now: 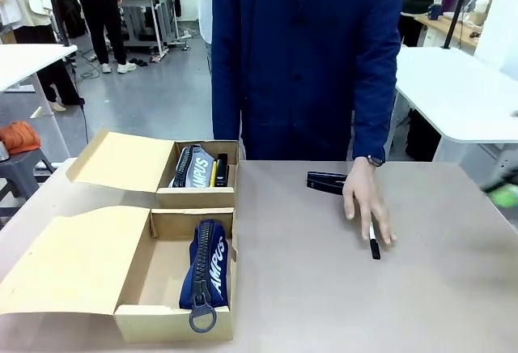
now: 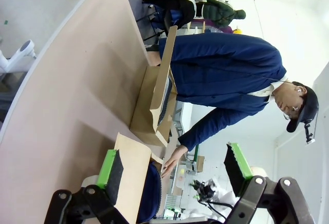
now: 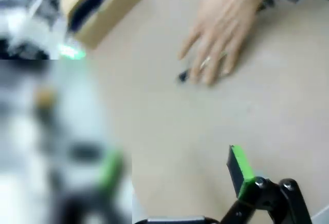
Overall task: Place items inside the box.
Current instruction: Pick up a Pencil pouch or Stapler and place it inside the Mailer Box closest to the robot.
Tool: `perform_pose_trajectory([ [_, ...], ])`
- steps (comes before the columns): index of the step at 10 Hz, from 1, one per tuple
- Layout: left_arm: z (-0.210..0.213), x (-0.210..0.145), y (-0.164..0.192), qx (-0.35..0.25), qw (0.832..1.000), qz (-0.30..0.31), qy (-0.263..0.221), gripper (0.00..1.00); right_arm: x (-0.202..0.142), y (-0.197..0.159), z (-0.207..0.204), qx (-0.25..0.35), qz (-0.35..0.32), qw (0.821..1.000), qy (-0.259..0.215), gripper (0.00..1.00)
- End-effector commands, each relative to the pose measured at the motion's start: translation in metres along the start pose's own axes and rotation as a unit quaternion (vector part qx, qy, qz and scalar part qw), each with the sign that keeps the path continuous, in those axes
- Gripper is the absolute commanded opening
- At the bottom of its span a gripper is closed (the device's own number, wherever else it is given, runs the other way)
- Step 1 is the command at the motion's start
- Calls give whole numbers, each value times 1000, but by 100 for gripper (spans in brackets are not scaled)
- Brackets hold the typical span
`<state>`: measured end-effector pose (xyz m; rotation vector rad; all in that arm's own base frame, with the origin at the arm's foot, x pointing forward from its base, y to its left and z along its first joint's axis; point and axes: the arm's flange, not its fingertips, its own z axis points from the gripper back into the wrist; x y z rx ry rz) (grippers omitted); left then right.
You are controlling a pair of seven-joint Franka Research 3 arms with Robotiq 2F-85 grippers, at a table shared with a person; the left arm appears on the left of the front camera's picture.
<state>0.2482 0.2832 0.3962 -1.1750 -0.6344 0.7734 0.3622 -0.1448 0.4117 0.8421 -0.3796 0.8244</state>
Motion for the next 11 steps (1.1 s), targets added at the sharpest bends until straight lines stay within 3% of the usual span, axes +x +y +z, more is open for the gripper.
perform_pose_trajectory([
  [1, -2, -4, 0, -12, 1000, -7, -5, 100, -65, 13, 33, 80, 49, 996, 6, 100],
  [2, -2, -4, 0, -12, 1000, -7, -5, 100, -88, 14, 28, 57, 39, 997, -37, 100],
  [4, -2, -4, 0, -12, 1000, -7, -5, 100, -103, 6, 19, 34, 71, 992, -98, 100],
  [5, -2, -4, 0, -12, 1000, -7, -5, 100, -99, -1, 18, 31, 82, 989, -118, 100],
  [6, -2, -4, 0, -12, 1000, -7, -5, 100, -88, -3, 13, 19, 98, 989, -105, 100],
  [7, -2, -4, 0, -12, 1000, -7, -5, 100, -68, -2, 13, -23, 99, 988, -115, 100],
  [9, -2, -4, 0, -12, 1000, -7, -5, 100, -11, -2, 4, -61, 104, 992, -28, 100],
  [11, -2, -4, 0, -12, 1000, -7, -5, 100, 46, -8, -19, -56, 152, 986, 31, 100],
])
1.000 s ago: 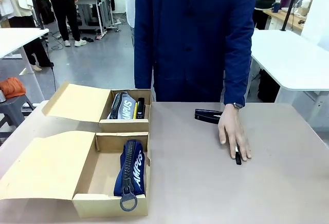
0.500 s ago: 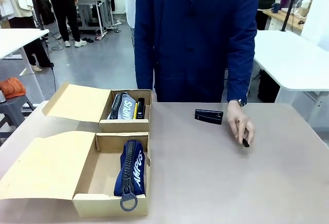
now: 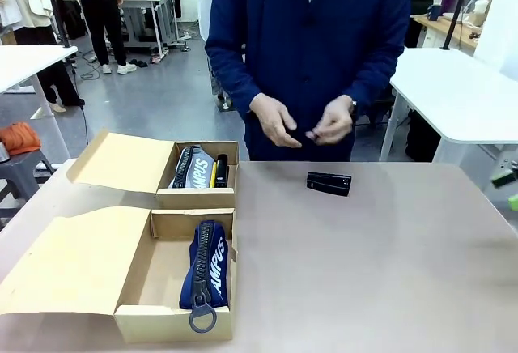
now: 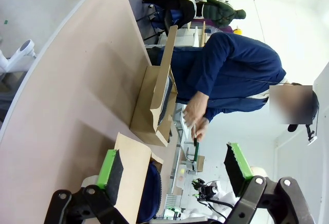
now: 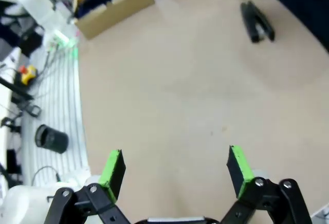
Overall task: Place items inside the box.
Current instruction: Pick up a Pencil pouch or Stapler and place it inside the Mailer Box closest to the robot.
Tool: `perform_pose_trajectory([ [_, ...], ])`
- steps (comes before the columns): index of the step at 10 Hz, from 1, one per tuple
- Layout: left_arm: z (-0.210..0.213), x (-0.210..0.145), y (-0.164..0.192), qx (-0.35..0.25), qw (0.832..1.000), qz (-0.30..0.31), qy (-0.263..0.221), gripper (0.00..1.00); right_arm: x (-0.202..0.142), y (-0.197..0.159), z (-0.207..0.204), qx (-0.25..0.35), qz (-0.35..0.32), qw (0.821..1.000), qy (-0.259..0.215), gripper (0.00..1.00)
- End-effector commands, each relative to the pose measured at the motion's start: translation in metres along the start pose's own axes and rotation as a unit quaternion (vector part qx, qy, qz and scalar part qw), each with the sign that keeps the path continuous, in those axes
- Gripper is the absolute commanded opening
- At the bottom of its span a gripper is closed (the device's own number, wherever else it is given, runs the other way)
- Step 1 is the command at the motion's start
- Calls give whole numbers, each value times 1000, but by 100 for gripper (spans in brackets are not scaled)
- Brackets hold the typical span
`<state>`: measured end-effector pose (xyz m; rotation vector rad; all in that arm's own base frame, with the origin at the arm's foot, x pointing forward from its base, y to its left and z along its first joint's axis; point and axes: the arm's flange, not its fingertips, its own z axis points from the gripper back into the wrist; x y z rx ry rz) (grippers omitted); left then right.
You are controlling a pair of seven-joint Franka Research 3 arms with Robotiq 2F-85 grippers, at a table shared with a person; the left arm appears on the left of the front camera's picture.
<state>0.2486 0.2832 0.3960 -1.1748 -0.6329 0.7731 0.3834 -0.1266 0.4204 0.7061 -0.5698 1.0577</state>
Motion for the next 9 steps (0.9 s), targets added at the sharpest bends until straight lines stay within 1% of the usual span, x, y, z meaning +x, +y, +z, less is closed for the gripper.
perform_pose_trajectory([
  [1, -2, -4, 0, -13, 1000, -8, -5, 100, 45, -18, -31, 1, 30, 997, 72, 100],
  [2, -2, -4, 0, -13, 1000, -8, -5, 100, 78, -29, -58, 5, 62, 993, 102, 100],
  [3, -2, -4, 0, -13, 1000, -8, -5, 100, 110, -42, -89, -23, 64, 987, 145, 100],
  [4, -2, -4, 0, -13, 1000, -8, -5, 100, 140, -56, -124, -48, 74, 976, 199, 100],
  [5, -2, -4, 0, -13, 1000, -8, -5, 100, 170, -69, -166, -36, 101, 967, 232, 100],
  [6, -2, -4, 0, -13, 1000, -8, -5, 100, 187, -79, -196, -48, 82, 961, 260, 100],
  [7, -2, -4, 0, -13, 1000, -8, -5, 100, 189, -76, -190, -82, 23, 960, 268, 100],
  [8, -2, -4, 0, -13, 1000, -8, -5, 100, 178, -55, -187, -36, 110, 970, 212, 100],
  [9, -2, -4, 0, -13, 1000, -8, -5, 100, 187, -67, -211, -55, 86, 966, 239, 100],
])
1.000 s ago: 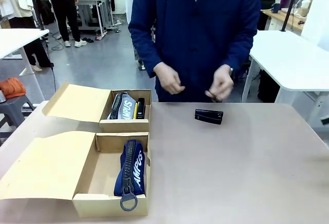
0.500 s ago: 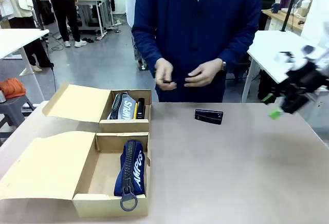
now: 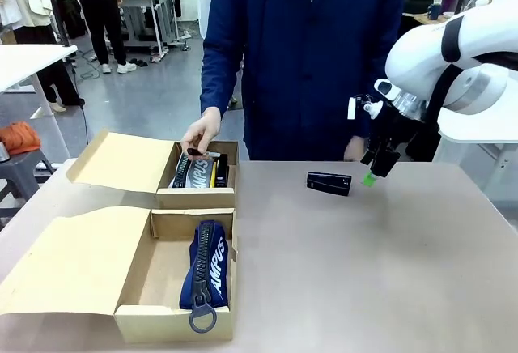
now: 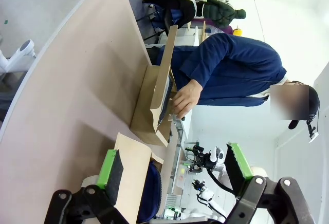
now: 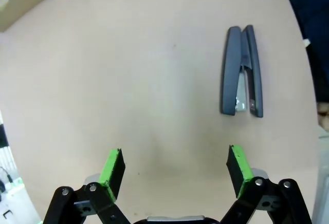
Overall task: Place items inside the box.
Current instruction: Pick up a Pencil pouch or Stapler and place it inside the Mailer Box closest to the robot.
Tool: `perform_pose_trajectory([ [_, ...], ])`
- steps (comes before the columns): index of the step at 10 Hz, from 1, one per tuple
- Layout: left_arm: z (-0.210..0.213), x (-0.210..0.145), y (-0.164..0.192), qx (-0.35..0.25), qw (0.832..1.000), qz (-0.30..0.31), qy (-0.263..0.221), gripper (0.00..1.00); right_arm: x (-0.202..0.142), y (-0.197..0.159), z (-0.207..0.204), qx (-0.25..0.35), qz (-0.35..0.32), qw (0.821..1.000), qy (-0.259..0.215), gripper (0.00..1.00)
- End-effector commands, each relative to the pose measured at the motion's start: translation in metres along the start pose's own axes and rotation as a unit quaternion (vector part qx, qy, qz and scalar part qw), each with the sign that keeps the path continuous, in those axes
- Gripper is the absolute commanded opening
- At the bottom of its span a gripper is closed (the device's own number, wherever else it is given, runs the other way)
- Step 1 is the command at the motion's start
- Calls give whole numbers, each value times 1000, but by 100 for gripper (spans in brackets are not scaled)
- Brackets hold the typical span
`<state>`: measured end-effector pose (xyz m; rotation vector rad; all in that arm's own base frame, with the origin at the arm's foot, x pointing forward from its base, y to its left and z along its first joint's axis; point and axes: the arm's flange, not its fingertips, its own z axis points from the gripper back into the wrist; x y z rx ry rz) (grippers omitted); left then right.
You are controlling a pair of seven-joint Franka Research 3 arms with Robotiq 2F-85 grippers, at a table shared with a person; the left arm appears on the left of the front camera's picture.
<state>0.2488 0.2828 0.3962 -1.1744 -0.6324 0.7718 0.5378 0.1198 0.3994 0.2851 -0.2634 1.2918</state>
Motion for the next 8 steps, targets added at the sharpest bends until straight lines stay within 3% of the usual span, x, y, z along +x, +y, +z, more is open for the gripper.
perform_pose_trajectory([
  [1, -2, -4, 0, -13, 1000, -7, -6, 100, 1, 6, -3, -29, 32, 998, 51, 100],
  [4, -2, -4, 0, -13, 1000, -7, -6, 100, 32, -33, -33, -62, 89, 990, 87, 100],
  [6, -2, -4, 0, -13, 1000, -7, -6, 100, 47, -61, -63, -23, 113, 990, 81, 100],
  [8, -2, -4, 0, -13, 1000, -7, -6, 100, 55, -73, -92, -4, 92, 991, 95, 100],
])
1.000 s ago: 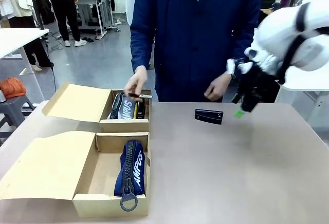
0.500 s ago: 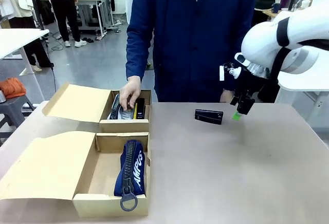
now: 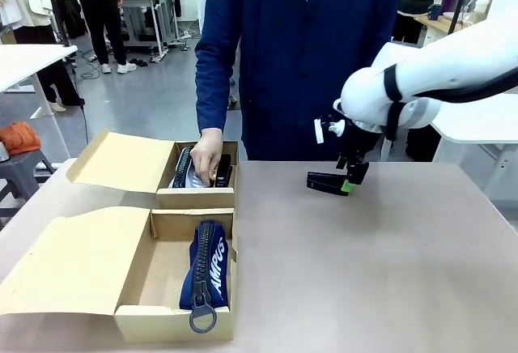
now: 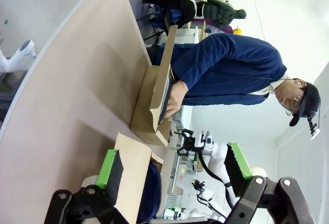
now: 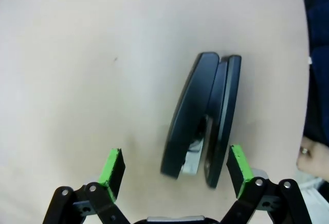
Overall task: Place items inside the box.
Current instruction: Pick up a Pencil pouch or Stapler and place it inside the Mailer Box closest to the robot.
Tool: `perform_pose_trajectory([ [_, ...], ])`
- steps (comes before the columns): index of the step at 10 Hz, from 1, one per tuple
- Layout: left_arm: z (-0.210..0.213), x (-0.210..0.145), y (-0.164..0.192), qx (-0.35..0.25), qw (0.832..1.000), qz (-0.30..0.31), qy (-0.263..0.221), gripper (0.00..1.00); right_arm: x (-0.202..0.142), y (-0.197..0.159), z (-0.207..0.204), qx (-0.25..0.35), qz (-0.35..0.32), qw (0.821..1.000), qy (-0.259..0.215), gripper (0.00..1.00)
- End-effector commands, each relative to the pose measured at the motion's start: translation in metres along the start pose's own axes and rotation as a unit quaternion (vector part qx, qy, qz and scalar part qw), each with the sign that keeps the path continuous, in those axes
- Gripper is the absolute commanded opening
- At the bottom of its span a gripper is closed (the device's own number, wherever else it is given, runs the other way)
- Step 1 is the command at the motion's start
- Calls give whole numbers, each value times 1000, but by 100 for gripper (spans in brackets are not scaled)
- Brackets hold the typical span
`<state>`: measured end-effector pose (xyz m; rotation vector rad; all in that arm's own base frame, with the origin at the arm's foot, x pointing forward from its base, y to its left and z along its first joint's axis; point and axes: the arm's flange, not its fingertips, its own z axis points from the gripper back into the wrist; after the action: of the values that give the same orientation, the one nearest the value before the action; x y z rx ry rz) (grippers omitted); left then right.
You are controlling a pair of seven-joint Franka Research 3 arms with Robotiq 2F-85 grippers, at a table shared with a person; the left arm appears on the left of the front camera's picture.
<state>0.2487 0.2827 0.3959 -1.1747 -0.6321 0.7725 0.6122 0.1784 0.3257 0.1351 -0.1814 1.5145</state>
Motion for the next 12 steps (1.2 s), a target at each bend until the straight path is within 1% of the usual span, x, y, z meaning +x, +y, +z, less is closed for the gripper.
perform_pose_trajectory([
  [1, -2, -4, 0, -13, 1000, -8, -6, 100, 10, -15, -11, -7, -22, 1000, 20, 100],
  [2, -2, -4, 0, -13, 1000, -8, -6, 100, 12, -16, -19, -17, -30, 999, 26, 100],
  [5, -2, -4, 0, -13, 1000, -8, -6, 100, 11, -17, -27, 14, -43, 999, 30, 100],
  [6, -2, -4, 0, -13, 1000, -8, -6, 100, 10, -18, -26, 13, -54, 998, 36, 97],
  [7, -2, -4, 0, -13, 1000, -8, -6, 100, 9, -18, -26, 12, -55, 998, 38, 43],
  [8, -2, -4, 0, -13, 1000, -8, -6, 100, 9, -17, -25, 14, -54, 998, 26, 40],
  [9, -2, -4, 0, -13, 1000, -8, -6, 100, 7, -16, -24, 13, -54, 998, 26, 0],
  [10, -2, -4, 0, -13, 1000, -8, -6, 100, 5, -15, -22, 12, -56, 998, 28, 0],
  [11, -2, -4, 0, -13, 1000, -8, -6, 100, 4, -14, -20, 11, -59, 998, 27, 29],
  [12, -2, -4, 0, -13, 1000, -8, -6, 100, 4, -13, -19, 15, -66, 997, 32, 18],
])
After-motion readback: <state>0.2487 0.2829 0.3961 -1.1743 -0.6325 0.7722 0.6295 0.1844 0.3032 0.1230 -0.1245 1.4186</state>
